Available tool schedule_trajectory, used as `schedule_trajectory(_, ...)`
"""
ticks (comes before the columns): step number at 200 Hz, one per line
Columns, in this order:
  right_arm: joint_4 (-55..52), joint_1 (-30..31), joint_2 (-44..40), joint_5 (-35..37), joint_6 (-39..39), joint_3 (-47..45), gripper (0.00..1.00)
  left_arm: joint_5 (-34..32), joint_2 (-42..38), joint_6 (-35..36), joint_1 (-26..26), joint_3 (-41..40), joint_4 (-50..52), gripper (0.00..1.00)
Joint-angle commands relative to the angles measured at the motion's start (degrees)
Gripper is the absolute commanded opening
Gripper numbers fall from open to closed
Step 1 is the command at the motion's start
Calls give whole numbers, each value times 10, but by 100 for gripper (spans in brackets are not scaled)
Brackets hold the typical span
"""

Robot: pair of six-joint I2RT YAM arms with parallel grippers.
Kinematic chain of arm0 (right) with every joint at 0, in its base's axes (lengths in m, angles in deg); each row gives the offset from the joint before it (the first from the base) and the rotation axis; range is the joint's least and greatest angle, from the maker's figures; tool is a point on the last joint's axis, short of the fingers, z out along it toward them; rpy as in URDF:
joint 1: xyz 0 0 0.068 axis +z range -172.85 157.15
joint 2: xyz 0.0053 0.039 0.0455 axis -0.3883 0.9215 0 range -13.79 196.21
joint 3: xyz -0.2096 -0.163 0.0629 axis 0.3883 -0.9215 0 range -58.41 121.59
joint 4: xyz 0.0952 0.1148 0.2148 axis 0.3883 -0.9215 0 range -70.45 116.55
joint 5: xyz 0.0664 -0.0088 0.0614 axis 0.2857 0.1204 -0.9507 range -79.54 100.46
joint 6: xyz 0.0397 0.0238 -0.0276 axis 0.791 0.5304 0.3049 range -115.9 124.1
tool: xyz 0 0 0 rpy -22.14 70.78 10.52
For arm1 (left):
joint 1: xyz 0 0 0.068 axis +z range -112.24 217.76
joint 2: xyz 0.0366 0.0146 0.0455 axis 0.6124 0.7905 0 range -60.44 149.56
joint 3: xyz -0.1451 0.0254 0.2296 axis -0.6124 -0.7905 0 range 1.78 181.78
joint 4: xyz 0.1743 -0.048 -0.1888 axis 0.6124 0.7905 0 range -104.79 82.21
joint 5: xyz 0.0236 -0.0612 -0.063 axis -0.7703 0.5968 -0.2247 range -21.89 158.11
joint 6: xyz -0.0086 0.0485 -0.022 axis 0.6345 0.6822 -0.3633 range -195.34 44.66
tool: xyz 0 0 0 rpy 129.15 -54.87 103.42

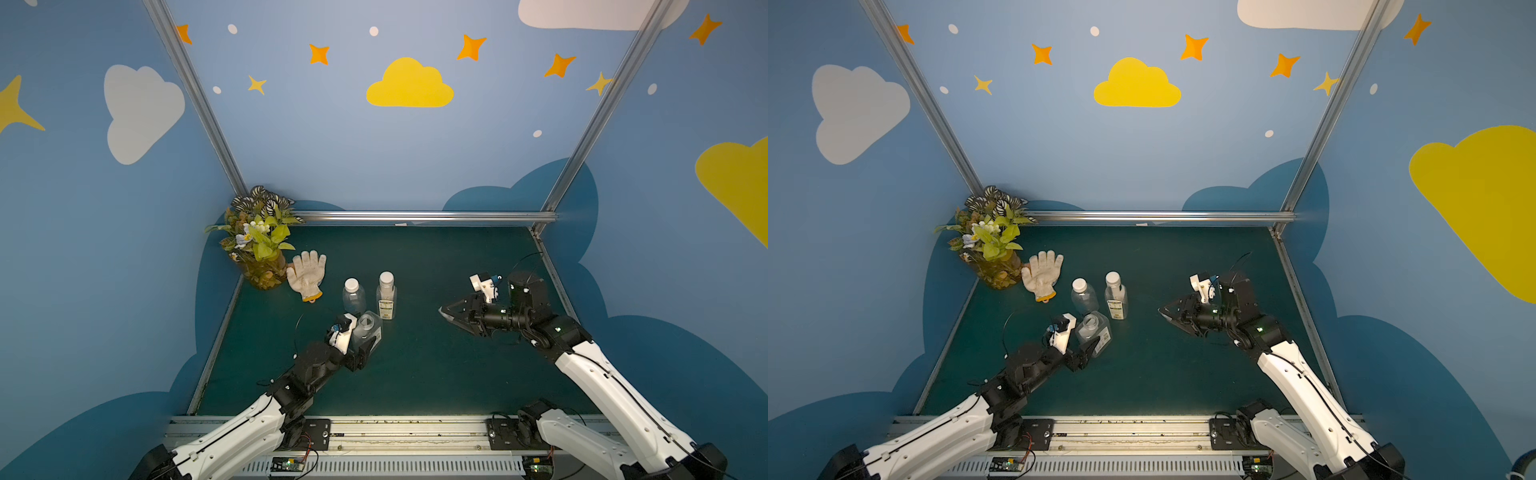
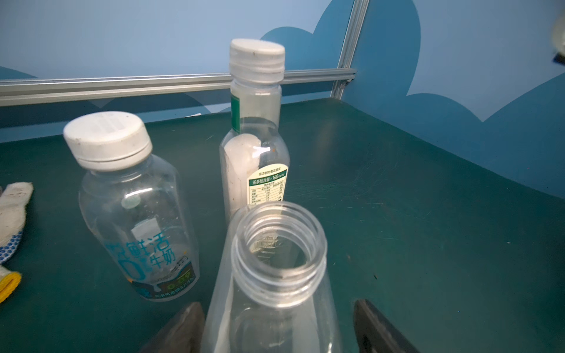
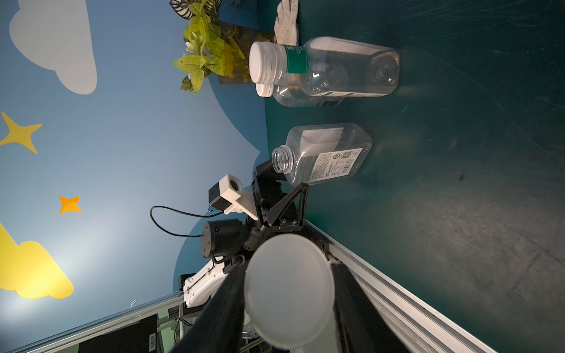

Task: Screw on the bottle caps
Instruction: Pick up the plastic bottle at the center of the board.

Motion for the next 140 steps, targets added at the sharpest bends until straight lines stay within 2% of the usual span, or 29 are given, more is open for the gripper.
schedule_trajectory(1,0,4,4,5,-15,16,47,42,9,20,4,-6,-45,75)
schedule_trajectory(70,-3,10,15,6,-27,15,46,48,51,23,5,2,-64,57)
schedule_trajectory(101,-1,13,21,5,-36,17,46,51,52,22,7,4,-65,43)
schedule_trajectory(140,-49,32,31,28,-84,54,46,107,68,-7,7,16,-84,26)
